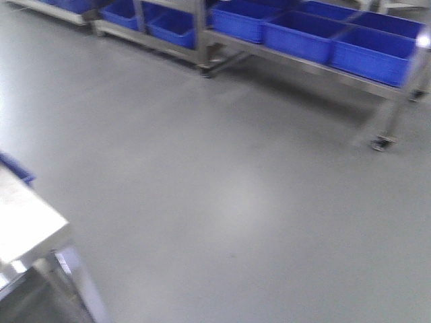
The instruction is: Move and align brake pads A on conveyor
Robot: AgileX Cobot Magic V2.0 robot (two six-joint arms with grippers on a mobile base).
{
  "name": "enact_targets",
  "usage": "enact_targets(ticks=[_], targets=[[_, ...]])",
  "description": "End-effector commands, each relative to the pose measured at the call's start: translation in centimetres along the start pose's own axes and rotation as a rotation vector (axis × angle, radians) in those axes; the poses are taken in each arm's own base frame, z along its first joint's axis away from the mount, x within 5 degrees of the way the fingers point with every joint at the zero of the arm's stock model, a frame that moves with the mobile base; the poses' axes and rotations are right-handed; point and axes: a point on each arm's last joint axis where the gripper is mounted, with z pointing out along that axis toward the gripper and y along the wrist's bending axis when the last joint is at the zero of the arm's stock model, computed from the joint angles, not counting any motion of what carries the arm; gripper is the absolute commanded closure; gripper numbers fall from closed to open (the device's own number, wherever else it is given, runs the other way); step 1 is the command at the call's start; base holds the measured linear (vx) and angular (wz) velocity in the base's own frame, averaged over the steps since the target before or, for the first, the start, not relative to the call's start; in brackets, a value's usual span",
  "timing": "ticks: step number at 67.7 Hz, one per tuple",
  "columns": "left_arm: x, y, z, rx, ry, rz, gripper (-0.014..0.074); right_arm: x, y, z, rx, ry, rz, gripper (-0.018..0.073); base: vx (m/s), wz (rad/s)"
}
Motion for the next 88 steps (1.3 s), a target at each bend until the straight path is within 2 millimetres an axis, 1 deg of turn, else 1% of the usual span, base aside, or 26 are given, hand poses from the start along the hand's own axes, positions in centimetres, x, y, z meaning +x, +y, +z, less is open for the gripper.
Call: enact_targets(ticks=[1,61,75,88], targets=[[-1.33,-0.02,-0.2,0.004,-0.083,-0.004,0.0206,-1.49,-0.04,-0.12,0.002,-0.087,-0.015,0.0071,0.25,0.97],[-1.33,-0.02,-0.2,0.004,-0.083,-0.004,0.0206,-1.49,-0.04,-0.12,0.002,-0.087,-0.015,0.0071,0.2,0.83],[-1.33,-0.02,-0.2,0.004,-0.083,-0.004,0.0206,-1.49,-0.04,-0.12,0.002,-0.087,-0.015,0.0071,0.15,0.6],[-1.33,-0.02,-0.2,0.004,-0.083,-0.004,0.0206,-1.49,-0.04,-0.12,0.002,-0.087,-0.015,0.0071,0.09,0.27]])
